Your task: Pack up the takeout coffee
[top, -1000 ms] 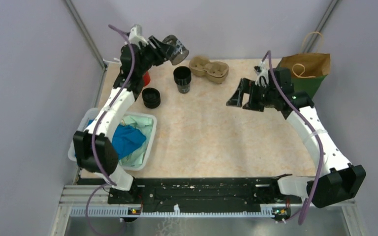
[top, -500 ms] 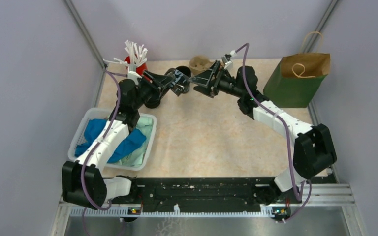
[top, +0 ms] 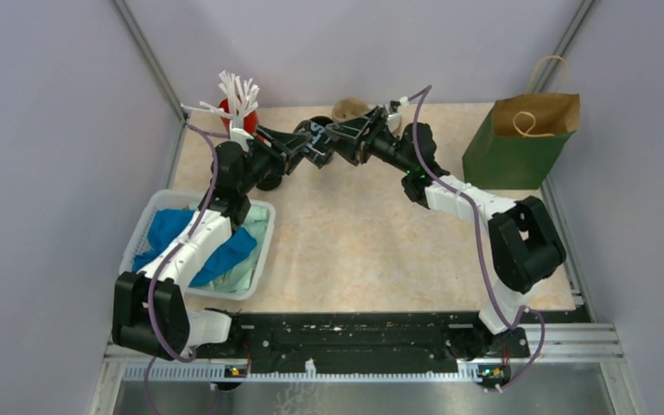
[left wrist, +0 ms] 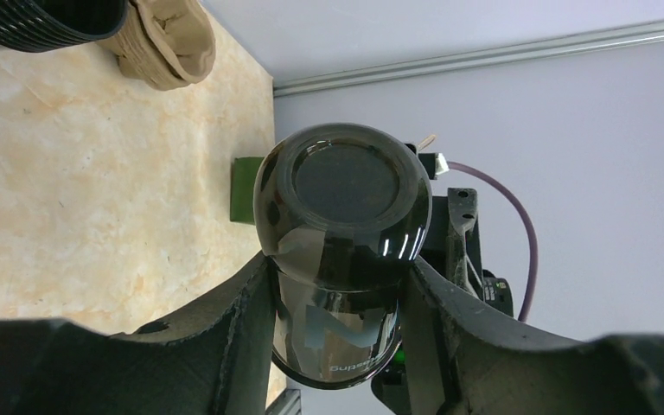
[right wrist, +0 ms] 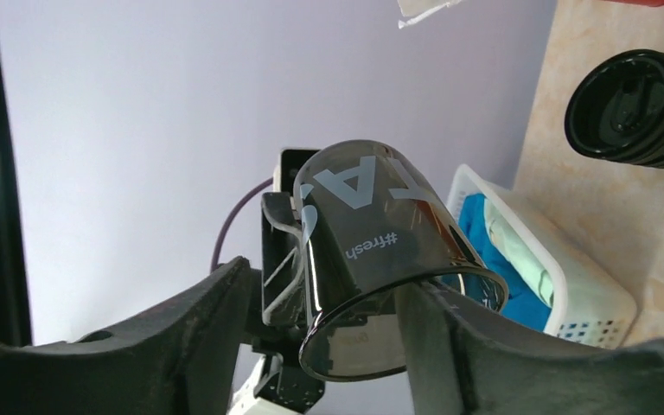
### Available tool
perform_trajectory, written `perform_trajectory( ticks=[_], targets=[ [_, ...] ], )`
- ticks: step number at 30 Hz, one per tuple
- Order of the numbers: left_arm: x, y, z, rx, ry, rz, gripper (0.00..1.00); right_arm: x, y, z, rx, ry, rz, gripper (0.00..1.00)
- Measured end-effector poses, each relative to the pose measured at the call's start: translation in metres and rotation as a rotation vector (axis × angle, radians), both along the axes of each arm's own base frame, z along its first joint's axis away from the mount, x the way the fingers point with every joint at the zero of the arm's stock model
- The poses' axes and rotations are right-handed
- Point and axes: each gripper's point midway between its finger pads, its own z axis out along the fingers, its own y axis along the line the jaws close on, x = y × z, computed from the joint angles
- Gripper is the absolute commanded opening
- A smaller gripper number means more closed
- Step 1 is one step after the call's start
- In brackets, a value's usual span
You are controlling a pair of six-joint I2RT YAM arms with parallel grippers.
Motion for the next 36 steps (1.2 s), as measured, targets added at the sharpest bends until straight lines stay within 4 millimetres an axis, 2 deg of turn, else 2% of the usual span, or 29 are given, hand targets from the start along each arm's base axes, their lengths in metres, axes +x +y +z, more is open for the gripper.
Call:
perform_trajectory(
  ticks=[3,9,11,15,18,20,22,26,30,33,36],
  targets=[
    [0.004,-0.003,-0.007,0.006,0.008,-0.012,0.60,0.003,-0.001,-0.005,0.057,0.042,-0.013,0.37],
    [0.010,-0.015,-0.040,0.051,0.062,-0.082,0.90,0.010,0.002,-0.021,0.092,0.103,-0.013,0.06],
    [0.007,-0.015,-0.055,0.115,0.089,-0.102,0.97,0.012,-0.002,-0.029,0.077,0.112,-0.014,0.01],
    [0.006,0.000,-0.073,0.299,0.109,-0.092,0.99,0.011,-0.018,-0.068,-0.063,0.138,0.009,0.00],
    [0.005,0.022,-0.083,0.468,0.117,-0.050,0.99,0.010,-0.043,-0.115,-0.350,0.171,-0.004,0.00],
    [0.007,0.035,-0.080,0.573,0.094,-0.024,0.99,0.010,-0.062,-0.136,-0.570,0.170,-0.011,0.00],
    [0.012,0.047,-0.071,0.664,0.054,0.008,0.99,0.002,-0.078,-0.148,-0.796,0.147,0.000,0.00],
    [0.022,0.065,-0.052,0.793,-0.017,0.063,0.99,-0.040,-0.097,-0.161,-1.218,0.067,0.125,0.00],
    [0.029,0.076,-0.041,0.873,-0.056,0.099,0.99,-0.091,-0.111,-0.199,-1.532,0.051,0.328,0.00],
    [0.034,0.080,-0.036,0.907,-0.069,0.112,0.99,-0.110,-0.116,-0.227,-1.683,0.045,0.452,0.00],
    [0.036,0.082,-0.038,0.926,-0.065,0.112,0.99,-0.114,-0.118,-0.247,-1.768,0.030,0.515,0.01]
  ],
)
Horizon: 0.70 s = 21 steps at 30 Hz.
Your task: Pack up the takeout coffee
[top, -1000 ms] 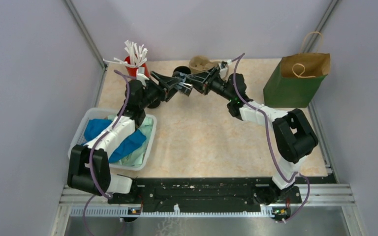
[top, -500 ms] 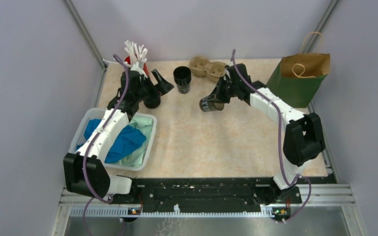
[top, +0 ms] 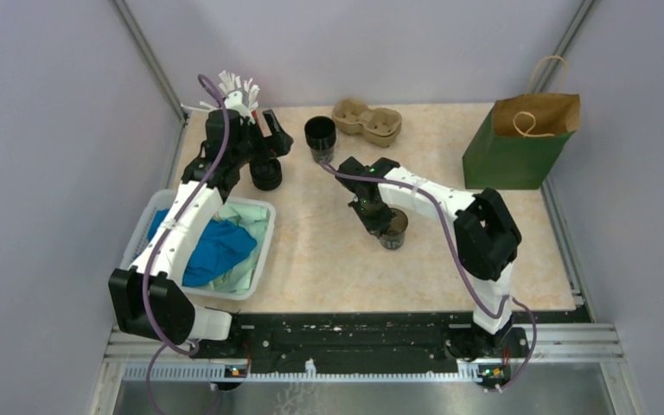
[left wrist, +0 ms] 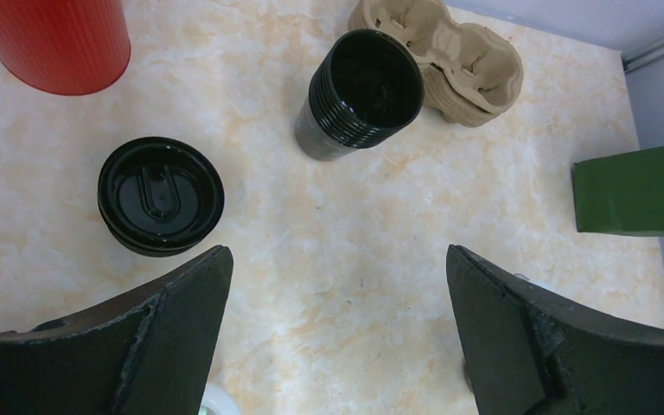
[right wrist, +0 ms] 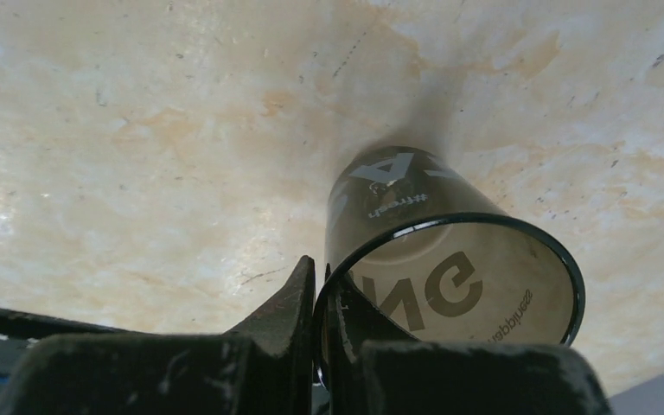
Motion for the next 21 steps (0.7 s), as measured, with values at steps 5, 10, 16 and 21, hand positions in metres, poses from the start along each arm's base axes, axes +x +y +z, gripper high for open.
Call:
perform_trajectory(
  ticks=[5,10,16,21],
  targets=[
    [-0.002,0.003,-0.005,0.021,0.028,0.007,0.99,0.000,-0.005,-0.008,-0.050,-0.025,0.033,0.15],
    [-0.006,0.009,-0.009,0.040,0.050,0.029,0.99,-0.008,-0.011,-0.017,-0.063,-0.020,0.050,0.35],
    [-0.015,0.015,-0.014,0.038,0.092,0.050,0.99,-0.010,-0.012,-0.003,-0.031,-0.052,0.056,0.50],
    [-0.021,0.021,-0.022,0.043,0.141,0.067,0.98,-0.009,-0.012,0.030,0.035,-0.120,0.057,0.63]
  ],
)
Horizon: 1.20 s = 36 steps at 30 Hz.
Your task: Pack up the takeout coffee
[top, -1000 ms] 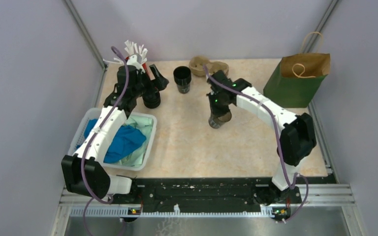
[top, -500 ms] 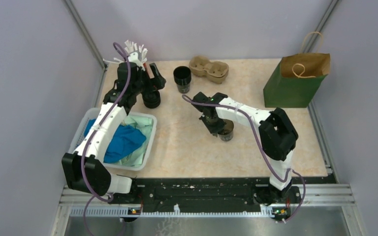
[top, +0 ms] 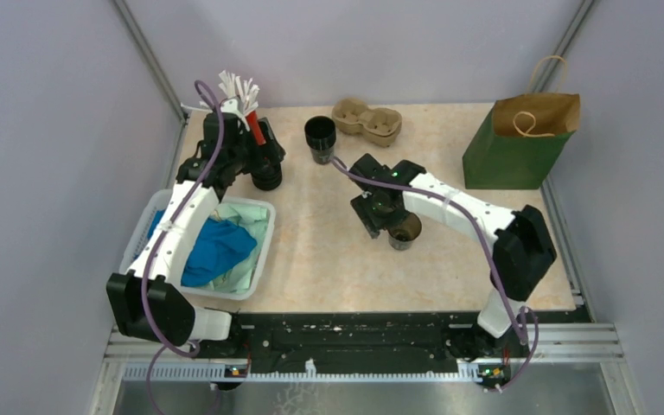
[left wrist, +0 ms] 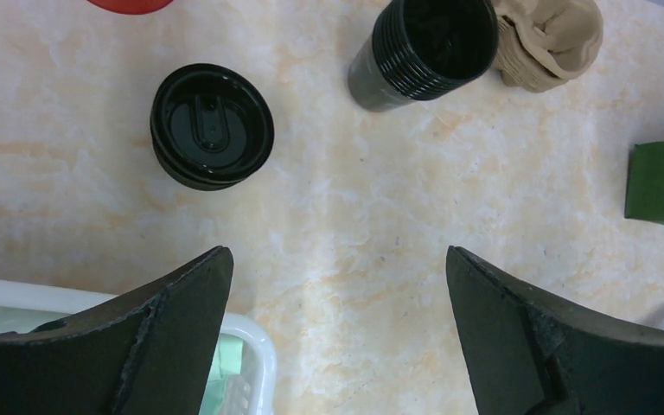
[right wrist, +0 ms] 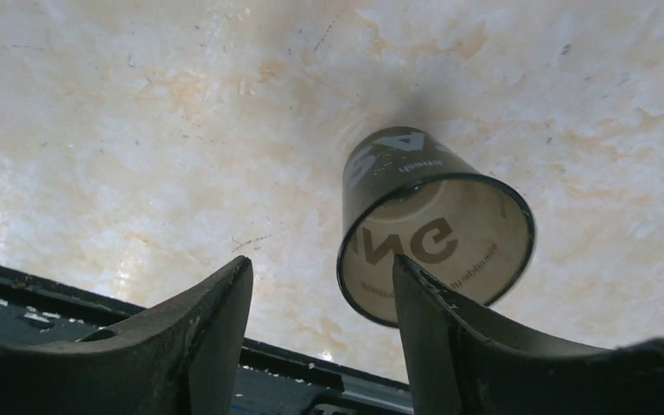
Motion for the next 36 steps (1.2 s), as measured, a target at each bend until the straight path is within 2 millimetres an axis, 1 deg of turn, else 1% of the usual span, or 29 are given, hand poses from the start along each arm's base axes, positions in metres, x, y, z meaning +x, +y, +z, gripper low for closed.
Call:
perform_trajectory(
  ticks=[3,5,6,7,8,10,12,14,15,17,19,21,23,25,31,33,36],
  targets=[
    [0.003,0.009,-0.003,0.009,0.031,0.024,0.92,0.000,-0.001,0.027,0.051,-0.061,0.002,0.68],
    [0.013,0.019,-0.007,0.029,0.053,0.048,0.85,0.001,-0.002,0.048,0.093,-0.111,0.002,0.71],
    [0.020,0.025,-0.012,0.050,0.068,0.060,0.82,0.001,-0.003,0.060,0.117,-0.142,0.002,0.71],
    [0.027,0.029,-0.018,0.069,0.083,0.069,0.80,0.001,-0.006,0.078,0.154,-0.188,-0.002,0.72],
    [0.035,0.034,-0.027,0.102,0.112,0.077,0.76,0.001,-0.007,0.079,0.156,-0.191,-0.002,0.73],
    [0.050,0.039,-0.045,0.147,0.161,0.083,0.71,0.002,-0.014,0.096,0.199,-0.229,-0.016,0.73],
    [0.065,0.043,-0.067,0.193,0.226,0.084,0.68,0.008,-0.027,0.105,0.236,-0.250,-0.053,0.73],
    [0.079,0.046,-0.088,0.230,0.285,0.090,0.67,0.017,-0.046,0.106,0.246,-0.255,-0.109,0.74],
    [0.085,0.048,-0.095,0.244,0.302,0.095,0.68,0.022,-0.055,0.104,0.243,-0.253,-0.137,0.74],
    [0.093,0.053,-0.112,0.281,0.346,0.114,0.67,0.030,-0.073,0.099,0.228,-0.247,-0.179,0.74],
    [0.091,0.060,-0.124,0.313,0.382,0.133,0.64,0.031,-0.078,0.098,0.221,-0.243,-0.184,0.75],
    [0.087,0.065,-0.131,0.341,0.408,0.149,0.58,0.031,-0.077,0.097,0.225,-0.240,-0.169,0.75],
    [0.086,0.069,-0.133,0.360,0.419,0.164,0.52,0.030,-0.075,0.095,0.229,-0.233,-0.155,0.76],
    [0.084,0.073,-0.133,0.376,0.425,0.179,0.48,0.029,-0.075,0.092,0.227,-0.227,-0.149,0.76],
    [0.083,0.079,-0.132,0.401,0.426,0.199,0.43,0.030,-0.076,0.091,0.225,-0.227,-0.145,0.76],
    [0.083,0.080,-0.132,0.408,0.427,0.203,0.38,0.031,-0.076,0.091,0.226,-0.229,-0.147,0.76],
    [0.083,0.082,-0.134,0.418,0.431,0.205,0.34,0.031,-0.075,0.091,0.228,-0.227,-0.145,0.76]
  ],
)
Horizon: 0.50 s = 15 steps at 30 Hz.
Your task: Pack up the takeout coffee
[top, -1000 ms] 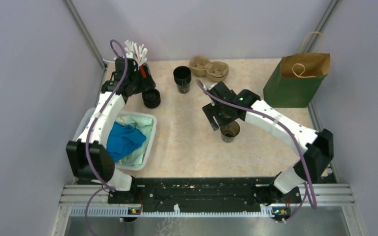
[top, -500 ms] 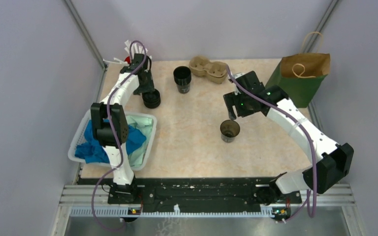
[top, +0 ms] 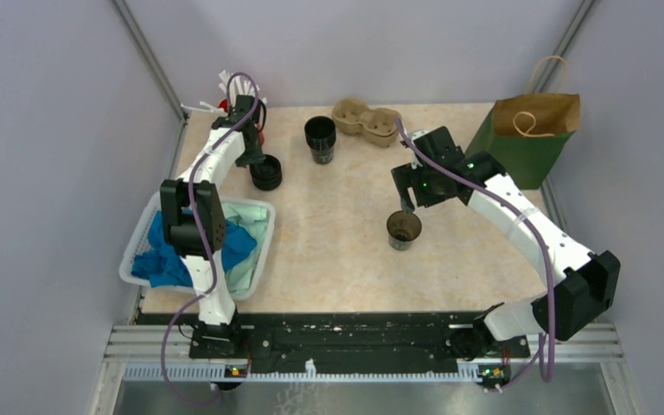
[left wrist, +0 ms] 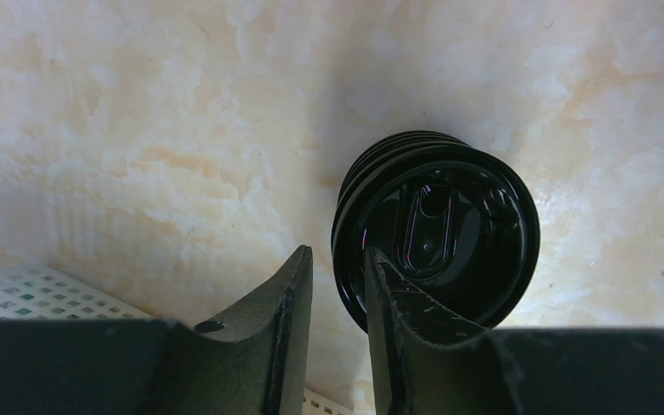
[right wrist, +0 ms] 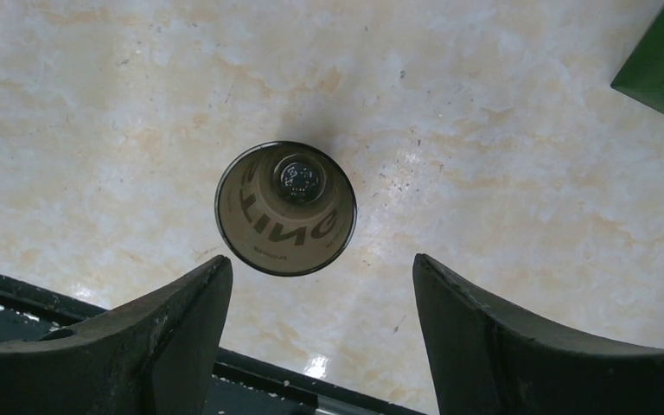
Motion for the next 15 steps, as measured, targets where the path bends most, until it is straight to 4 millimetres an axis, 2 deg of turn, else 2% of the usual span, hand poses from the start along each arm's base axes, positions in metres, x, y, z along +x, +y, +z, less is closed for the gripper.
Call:
perform_trajectory(
  ticks=[6,9,15],
  targets=[
    [-0.0001,0.0007,-0.0073,0.006,0.017,0.000,0.31,-0.0013,0.0009,-0.0016,0.004,0.007,0.004,0.77],
    [0.0000,0.0009,-0.0078,0.009,0.019,-0.003,0.20,-0.0019,0.0017,-0.0016,0.008,0.010,0.008,0.76],
    [-0.0002,0.0019,-0.0075,0.018,0.021,-0.012,0.13,-0.0026,0.0027,-0.0016,0.012,0.013,0.011,0.77]
  ],
)
